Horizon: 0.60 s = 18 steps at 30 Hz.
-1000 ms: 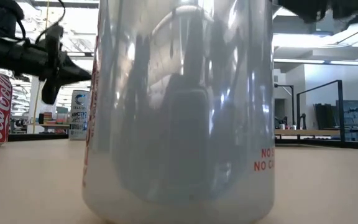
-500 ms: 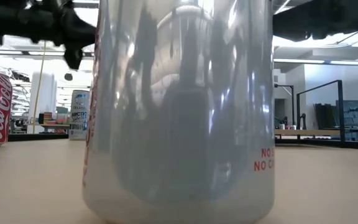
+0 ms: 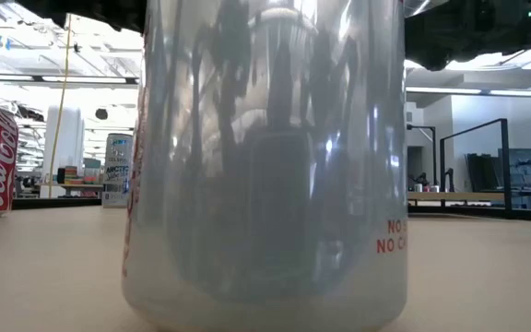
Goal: Place canned beverage on shelf
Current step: Put the white-pink soda can on the shelf align with the other white-pink soda can
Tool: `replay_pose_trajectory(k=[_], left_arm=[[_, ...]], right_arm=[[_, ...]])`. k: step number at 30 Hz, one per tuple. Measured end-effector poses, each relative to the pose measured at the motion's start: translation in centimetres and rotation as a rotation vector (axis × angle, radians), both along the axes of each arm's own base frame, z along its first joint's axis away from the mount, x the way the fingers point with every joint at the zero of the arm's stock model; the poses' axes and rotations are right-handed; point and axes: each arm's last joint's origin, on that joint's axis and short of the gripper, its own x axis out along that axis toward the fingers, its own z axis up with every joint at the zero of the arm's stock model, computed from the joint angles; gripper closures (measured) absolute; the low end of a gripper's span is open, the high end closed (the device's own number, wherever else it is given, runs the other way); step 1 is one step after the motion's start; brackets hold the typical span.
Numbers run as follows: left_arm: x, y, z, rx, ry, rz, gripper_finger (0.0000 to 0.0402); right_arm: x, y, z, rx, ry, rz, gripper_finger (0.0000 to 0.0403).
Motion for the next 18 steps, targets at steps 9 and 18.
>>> replay_pose_trajectory(k=[9, 18], left_arm=[[4.7, 0.1, 1.0, -0.037, 0.037, 0.149, 0.0116], [6.6, 0.0, 0.4, -0.072, 0.188, 0.217, 0.0033]], right_arm=[[0.1, 0.2, -0.3, 0.015, 0.011, 0.006, 0.0058], [0.1, 0.2, -0.2, 0.033, 0.004, 0.007, 0.0058]])
